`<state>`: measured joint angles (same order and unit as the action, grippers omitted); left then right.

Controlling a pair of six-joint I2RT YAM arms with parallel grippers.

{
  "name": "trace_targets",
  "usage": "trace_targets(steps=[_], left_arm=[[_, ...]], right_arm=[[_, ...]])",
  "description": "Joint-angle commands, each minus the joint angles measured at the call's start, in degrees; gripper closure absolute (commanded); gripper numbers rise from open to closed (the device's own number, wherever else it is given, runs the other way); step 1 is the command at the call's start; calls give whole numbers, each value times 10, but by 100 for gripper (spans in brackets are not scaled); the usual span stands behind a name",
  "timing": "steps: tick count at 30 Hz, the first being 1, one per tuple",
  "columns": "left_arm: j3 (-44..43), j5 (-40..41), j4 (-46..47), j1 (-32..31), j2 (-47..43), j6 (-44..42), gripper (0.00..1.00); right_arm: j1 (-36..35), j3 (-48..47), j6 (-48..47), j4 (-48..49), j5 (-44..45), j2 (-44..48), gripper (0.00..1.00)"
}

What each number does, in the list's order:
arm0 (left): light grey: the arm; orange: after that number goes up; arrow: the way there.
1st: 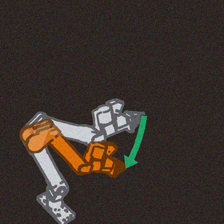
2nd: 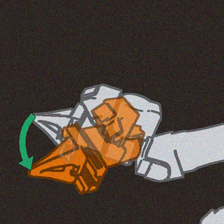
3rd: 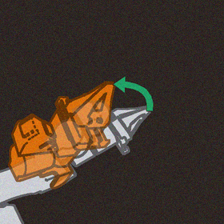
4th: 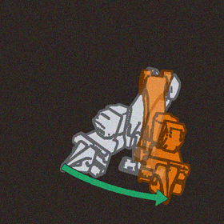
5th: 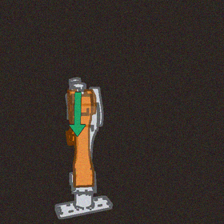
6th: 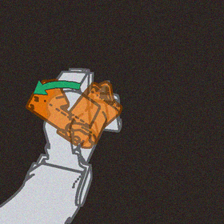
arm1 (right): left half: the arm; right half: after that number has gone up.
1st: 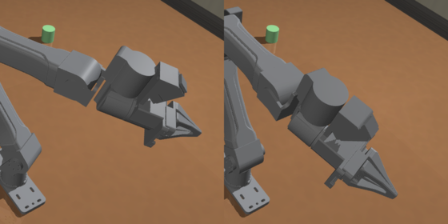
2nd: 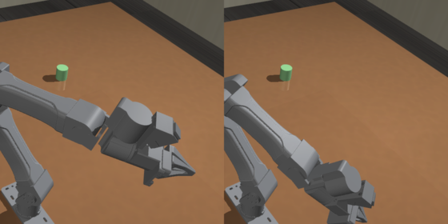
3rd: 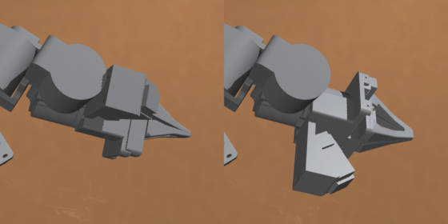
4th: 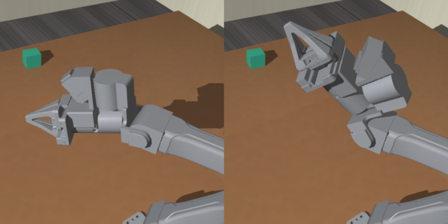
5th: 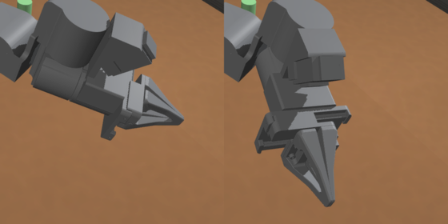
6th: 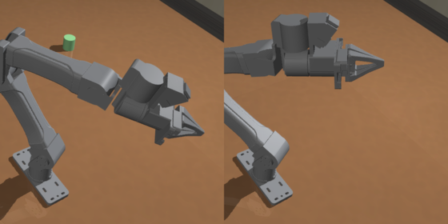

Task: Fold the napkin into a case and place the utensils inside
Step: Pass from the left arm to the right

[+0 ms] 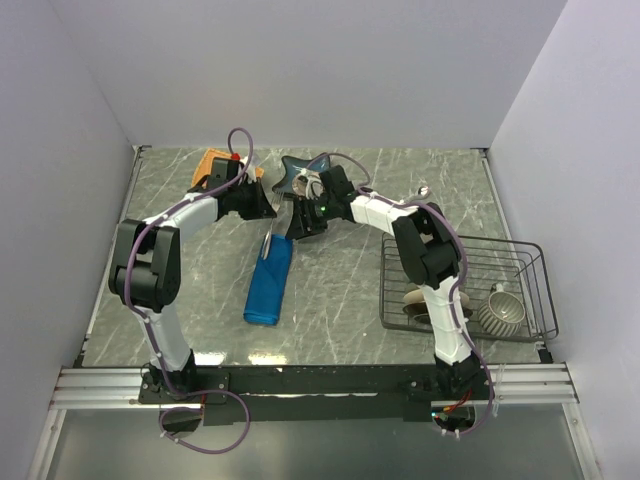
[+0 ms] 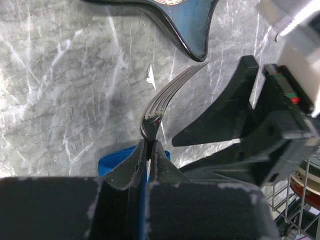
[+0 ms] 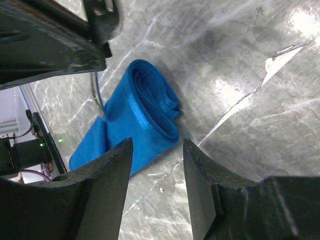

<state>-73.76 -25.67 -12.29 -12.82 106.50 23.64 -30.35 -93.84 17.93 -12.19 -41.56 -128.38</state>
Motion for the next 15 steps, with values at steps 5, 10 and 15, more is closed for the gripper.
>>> trace_targets(steps=[5, 10, 15], left_arm=[[-14, -26, 10, 1, 7, 4, 99], [-3, -35, 23, 3, 12, 4, 99], [8, -46, 34, 5, 15, 8, 99]], right_arm=[[-4, -42, -4, 36, -24, -24, 53], [-6, -47, -6, 37, -29, -31, 60], [-5, -48, -10, 35, -26, -32, 74]])
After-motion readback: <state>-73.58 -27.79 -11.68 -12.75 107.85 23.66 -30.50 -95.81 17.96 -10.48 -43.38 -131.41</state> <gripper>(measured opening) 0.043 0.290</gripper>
